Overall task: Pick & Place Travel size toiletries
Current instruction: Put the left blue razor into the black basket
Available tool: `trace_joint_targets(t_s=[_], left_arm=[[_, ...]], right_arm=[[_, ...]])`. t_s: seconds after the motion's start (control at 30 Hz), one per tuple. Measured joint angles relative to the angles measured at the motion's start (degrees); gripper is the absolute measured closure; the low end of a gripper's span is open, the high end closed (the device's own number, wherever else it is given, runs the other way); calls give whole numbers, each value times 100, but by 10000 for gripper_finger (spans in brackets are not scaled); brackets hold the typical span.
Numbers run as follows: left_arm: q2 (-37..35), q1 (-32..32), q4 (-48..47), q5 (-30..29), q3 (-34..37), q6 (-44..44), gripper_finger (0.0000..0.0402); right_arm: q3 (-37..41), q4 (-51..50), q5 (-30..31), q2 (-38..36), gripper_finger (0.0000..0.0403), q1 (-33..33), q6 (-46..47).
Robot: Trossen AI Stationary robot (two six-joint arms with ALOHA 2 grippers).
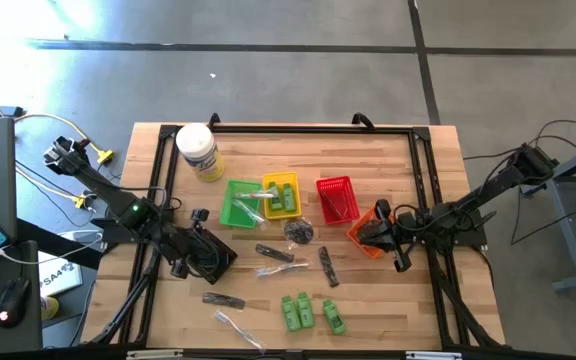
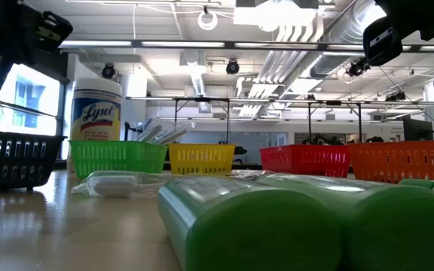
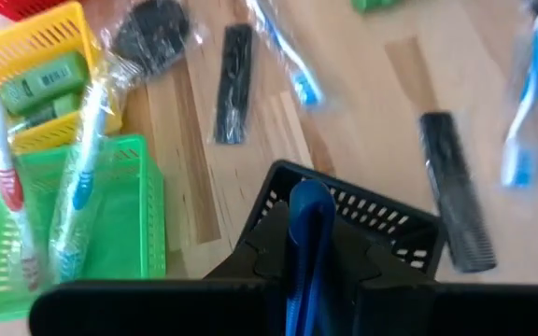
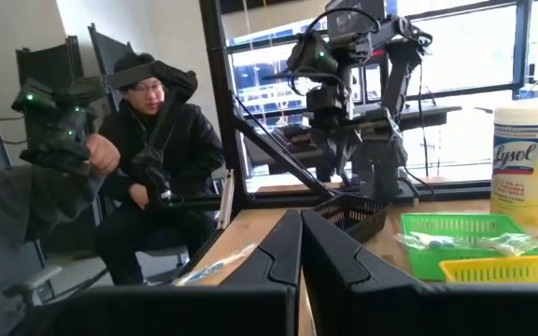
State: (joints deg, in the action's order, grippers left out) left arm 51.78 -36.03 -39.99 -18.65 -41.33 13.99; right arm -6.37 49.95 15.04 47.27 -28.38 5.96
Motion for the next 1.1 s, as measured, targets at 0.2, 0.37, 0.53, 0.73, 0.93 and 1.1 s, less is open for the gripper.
trace_joint_targets(t_s=[0.2,0.37,0.53,0.73,0.93,1.1], left_arm=[[534,4,159,4,238,30,379],[1006,2,294,11,309,209,379],[1344,4,304,13,309,346,379],[1596,4,472,48,309,338,379],[1766,4,526,203,309,328,379],[1809,7,573,205,309,433,333]], right_arm=[[0,-4,1,0,401,4,-18],[0,-20,0,0,401,4,-18],[0,-22,1,0,401,4,-20],[-2,-22,1,2,401,4,-20],[-3,-22,-15,2,401,4,32],[-4,-22,-17,2,401,4,47]])
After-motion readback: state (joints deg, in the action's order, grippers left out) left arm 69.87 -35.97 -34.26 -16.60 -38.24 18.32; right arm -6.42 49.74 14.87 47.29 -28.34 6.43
